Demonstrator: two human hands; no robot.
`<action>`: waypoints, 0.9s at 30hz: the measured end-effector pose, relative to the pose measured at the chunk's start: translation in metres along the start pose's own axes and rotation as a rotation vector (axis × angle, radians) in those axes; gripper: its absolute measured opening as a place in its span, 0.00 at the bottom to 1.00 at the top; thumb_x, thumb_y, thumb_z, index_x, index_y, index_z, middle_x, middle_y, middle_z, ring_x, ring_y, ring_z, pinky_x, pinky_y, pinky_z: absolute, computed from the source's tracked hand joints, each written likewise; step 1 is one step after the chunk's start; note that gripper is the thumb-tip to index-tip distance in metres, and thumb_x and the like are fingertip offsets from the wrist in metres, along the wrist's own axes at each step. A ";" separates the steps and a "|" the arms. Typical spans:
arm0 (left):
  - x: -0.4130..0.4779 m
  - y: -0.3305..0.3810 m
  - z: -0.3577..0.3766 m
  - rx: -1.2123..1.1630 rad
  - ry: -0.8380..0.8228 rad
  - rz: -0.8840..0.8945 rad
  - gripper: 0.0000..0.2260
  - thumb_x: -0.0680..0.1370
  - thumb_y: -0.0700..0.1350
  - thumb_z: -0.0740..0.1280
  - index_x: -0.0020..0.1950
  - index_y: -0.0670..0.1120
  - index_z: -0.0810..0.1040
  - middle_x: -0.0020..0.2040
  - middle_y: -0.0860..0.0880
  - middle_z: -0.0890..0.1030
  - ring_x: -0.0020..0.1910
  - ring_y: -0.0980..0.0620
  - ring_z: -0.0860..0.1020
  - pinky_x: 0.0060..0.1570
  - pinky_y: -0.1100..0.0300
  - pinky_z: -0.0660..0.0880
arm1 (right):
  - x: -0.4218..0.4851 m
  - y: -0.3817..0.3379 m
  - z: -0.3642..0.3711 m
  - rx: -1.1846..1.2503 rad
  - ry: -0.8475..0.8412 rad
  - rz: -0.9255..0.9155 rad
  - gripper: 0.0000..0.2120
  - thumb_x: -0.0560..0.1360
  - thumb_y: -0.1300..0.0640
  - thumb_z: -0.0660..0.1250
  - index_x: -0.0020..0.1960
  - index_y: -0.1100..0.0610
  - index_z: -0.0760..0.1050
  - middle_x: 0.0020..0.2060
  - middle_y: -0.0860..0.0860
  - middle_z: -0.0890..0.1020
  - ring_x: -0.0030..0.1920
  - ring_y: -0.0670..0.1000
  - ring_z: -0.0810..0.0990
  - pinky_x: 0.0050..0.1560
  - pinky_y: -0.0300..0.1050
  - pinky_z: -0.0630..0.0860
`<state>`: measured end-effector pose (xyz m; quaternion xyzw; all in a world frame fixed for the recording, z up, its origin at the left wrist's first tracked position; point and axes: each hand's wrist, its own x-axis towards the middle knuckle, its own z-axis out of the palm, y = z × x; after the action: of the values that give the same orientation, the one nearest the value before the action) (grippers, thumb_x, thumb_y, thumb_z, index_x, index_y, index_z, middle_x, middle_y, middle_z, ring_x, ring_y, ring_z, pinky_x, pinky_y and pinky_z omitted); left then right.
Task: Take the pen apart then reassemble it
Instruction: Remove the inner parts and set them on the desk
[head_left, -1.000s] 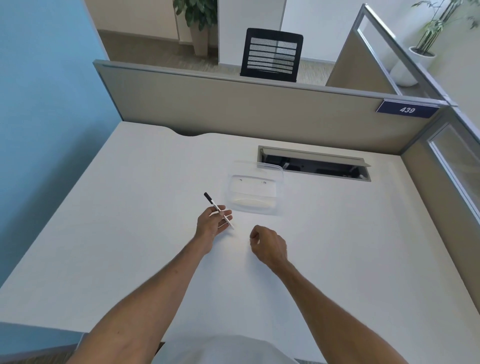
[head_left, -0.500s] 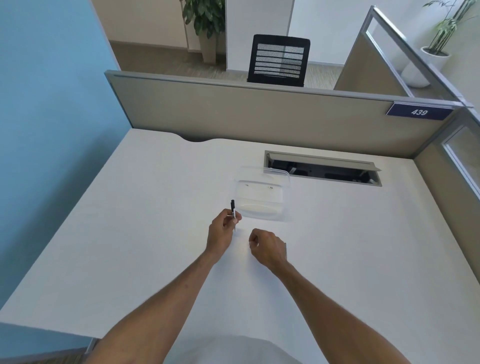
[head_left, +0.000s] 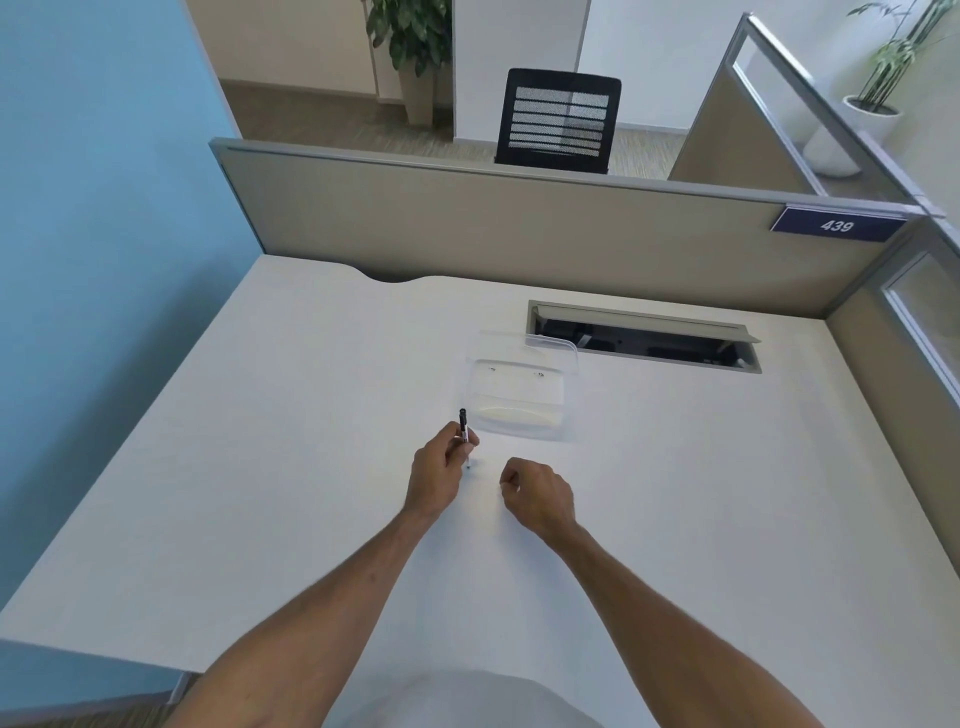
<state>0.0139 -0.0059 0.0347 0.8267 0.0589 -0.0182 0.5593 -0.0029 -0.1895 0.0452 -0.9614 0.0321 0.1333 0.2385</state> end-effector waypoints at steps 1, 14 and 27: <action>0.001 0.001 -0.001 -0.007 -0.002 0.003 0.06 0.85 0.42 0.67 0.54 0.53 0.81 0.51 0.55 0.89 0.50 0.51 0.86 0.59 0.45 0.83 | 0.000 -0.001 -0.001 0.002 0.001 -0.003 0.10 0.76 0.58 0.62 0.48 0.48 0.81 0.44 0.43 0.87 0.44 0.53 0.84 0.49 0.50 0.82; 0.026 0.039 -0.018 -0.267 0.125 -0.022 0.06 0.86 0.41 0.66 0.59 0.49 0.82 0.51 0.49 0.91 0.54 0.53 0.89 0.58 0.51 0.86 | -0.003 -0.004 0.000 -0.012 -0.003 -0.019 0.10 0.77 0.59 0.63 0.49 0.49 0.82 0.46 0.44 0.88 0.47 0.54 0.85 0.42 0.45 0.70; 0.031 0.014 -0.035 -0.762 0.294 -0.444 0.11 0.85 0.38 0.66 0.65 0.38 0.82 0.58 0.37 0.89 0.59 0.37 0.88 0.59 0.48 0.85 | 0.011 -0.014 -0.001 -0.015 0.033 0.002 0.08 0.78 0.57 0.62 0.49 0.51 0.81 0.47 0.46 0.87 0.46 0.56 0.84 0.42 0.46 0.75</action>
<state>0.0446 0.0241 0.0578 0.5236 0.3156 0.0031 0.7913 0.0095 -0.1780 0.0497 -0.9652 0.0360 0.1181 0.2305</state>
